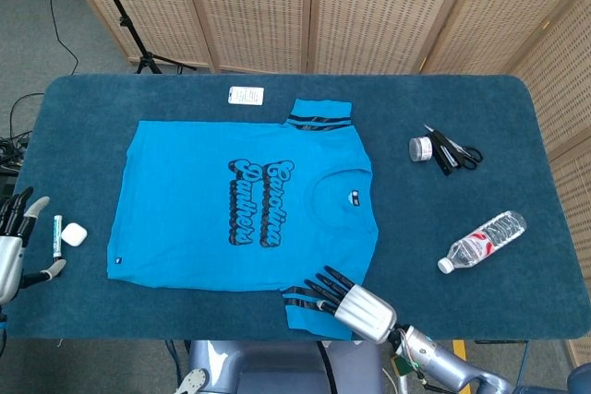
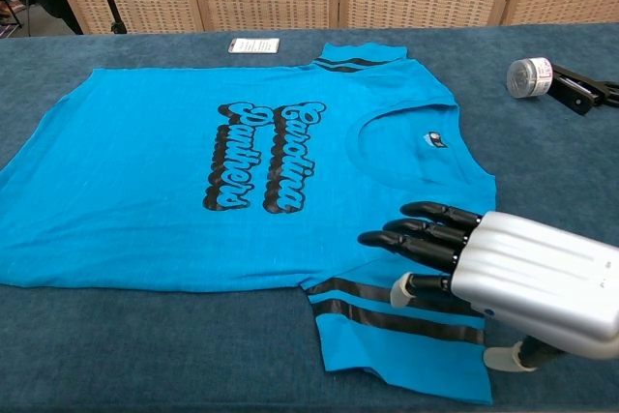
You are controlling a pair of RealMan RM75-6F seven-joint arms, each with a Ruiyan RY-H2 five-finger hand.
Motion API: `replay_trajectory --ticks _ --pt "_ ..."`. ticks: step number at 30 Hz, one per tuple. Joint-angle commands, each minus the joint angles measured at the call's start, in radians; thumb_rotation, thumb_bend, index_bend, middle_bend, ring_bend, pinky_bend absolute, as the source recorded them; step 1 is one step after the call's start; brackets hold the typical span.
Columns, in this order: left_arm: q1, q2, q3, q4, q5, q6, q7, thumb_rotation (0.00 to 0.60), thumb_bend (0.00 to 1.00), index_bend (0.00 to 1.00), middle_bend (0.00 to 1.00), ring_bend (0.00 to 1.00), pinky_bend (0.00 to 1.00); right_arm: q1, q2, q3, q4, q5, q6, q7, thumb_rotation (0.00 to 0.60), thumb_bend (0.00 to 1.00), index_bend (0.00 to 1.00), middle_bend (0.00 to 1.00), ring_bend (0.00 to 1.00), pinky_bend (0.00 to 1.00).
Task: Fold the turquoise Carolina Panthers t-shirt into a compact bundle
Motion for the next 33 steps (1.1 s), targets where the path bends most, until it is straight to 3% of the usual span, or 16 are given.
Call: replay_trajectory --ticks 1,12,16,23,28,33 --pt "0.000 0.001 -0.001 -0.001 -0.001 0.000 -0.002 0.600 0.00 0.00 0.00 0.00 0.00 0.003 -0.005 0.003 0.000 0.004 0.001 0.002 0.600 0.03 0.31 0.00 0.00 0.00" --pt "0.000 0.006 -0.002 -0.003 -0.003 -0.002 -0.010 0.600 0.00 0.00 0.00 0.00 0.00 0.016 -0.025 0.006 0.014 0.026 0.004 0.016 0.600 0.15 0.33 0.00 0.00 0.00" --pt "0.000 0.006 -0.002 -0.004 -0.004 -0.001 -0.012 0.600 0.00 0.00 0.00 0.00 0.00 0.019 -0.030 -0.001 0.019 0.026 0.006 0.025 0.600 0.24 0.38 0.00 0.00 0.00" --pt "0.000 0.008 -0.002 -0.005 -0.004 -0.002 -0.014 0.600 0.00 0.00 0.00 0.00 0.00 0.026 -0.037 -0.005 0.025 0.033 0.005 0.033 0.600 0.48 0.41 0.00 0.00 0.00" --pt "0.000 0.010 -0.003 -0.005 -0.006 -0.002 -0.019 0.600 0.00 0.00 0.00 0.00 0.00 0.030 -0.037 -0.008 0.024 0.039 0.007 0.045 0.600 0.51 0.46 0.01 0.00 0.00" --pt "0.000 0.011 -0.003 -0.005 -0.005 -0.003 -0.020 0.600 0.00 0.00 0.00 0.00 0.00 0.033 -0.040 -0.013 0.034 0.038 0.020 0.070 0.600 0.60 0.51 0.02 0.00 0.00"
